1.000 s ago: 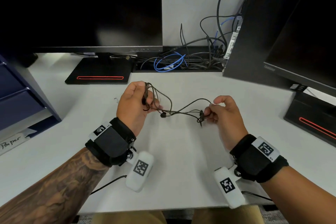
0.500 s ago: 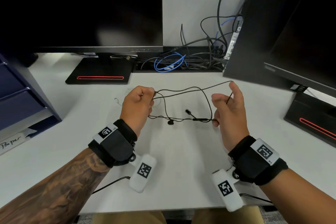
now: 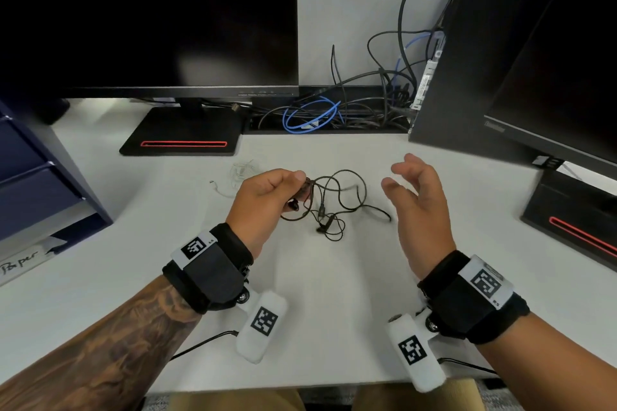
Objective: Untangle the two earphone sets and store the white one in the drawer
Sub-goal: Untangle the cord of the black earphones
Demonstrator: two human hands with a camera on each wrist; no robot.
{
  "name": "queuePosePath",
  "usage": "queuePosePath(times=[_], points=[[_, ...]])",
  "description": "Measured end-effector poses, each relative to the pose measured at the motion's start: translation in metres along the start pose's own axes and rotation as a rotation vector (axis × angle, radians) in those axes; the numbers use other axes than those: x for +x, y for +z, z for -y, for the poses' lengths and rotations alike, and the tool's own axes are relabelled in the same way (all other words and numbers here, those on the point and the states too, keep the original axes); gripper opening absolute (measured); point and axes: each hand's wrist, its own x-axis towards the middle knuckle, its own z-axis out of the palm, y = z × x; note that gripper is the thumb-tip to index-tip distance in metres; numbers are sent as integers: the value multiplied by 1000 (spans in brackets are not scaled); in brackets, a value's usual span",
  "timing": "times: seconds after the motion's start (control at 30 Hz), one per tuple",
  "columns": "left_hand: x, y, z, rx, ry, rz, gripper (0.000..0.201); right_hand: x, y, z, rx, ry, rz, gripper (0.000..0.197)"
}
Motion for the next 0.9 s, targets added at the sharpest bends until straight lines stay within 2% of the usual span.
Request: queuePosePath(times=[0.1, 0.17, 0.23, 0.33, 0.5, 0.57, 0.63, 0.73, 0.9], points=[[-5, 2, -1, 53, 40, 100, 24, -6, 4, 13, 34, -98, 173, 16], [-10, 6, -3, 47, 61, 169, 24, -13, 8, 18, 3, -87, 341, 18], [-11, 7, -3, 60, 79, 193, 23, -20, 12, 20, -45, -71, 413, 18], [-11, 7, 0, 111, 92, 195, 18, -24, 13, 22, -43, -42, 401, 6], [-9, 9, 1, 94, 155, 81, 16, -23, 12, 22, 5, 10, 372, 5], [-9, 8, 1, 104, 214, 63, 26, -23, 12, 21, 24, 11, 359, 4], [-10, 7, 1, 115, 243, 111, 31, -22, 12, 20, 43, 7, 351, 3], [-11, 9, 3, 180, 225, 180, 18, -22, 12, 20, 74, 3, 368, 3], [-11, 8, 5, 238, 227, 171, 4, -23, 12, 21, 117, 51, 399, 8]])
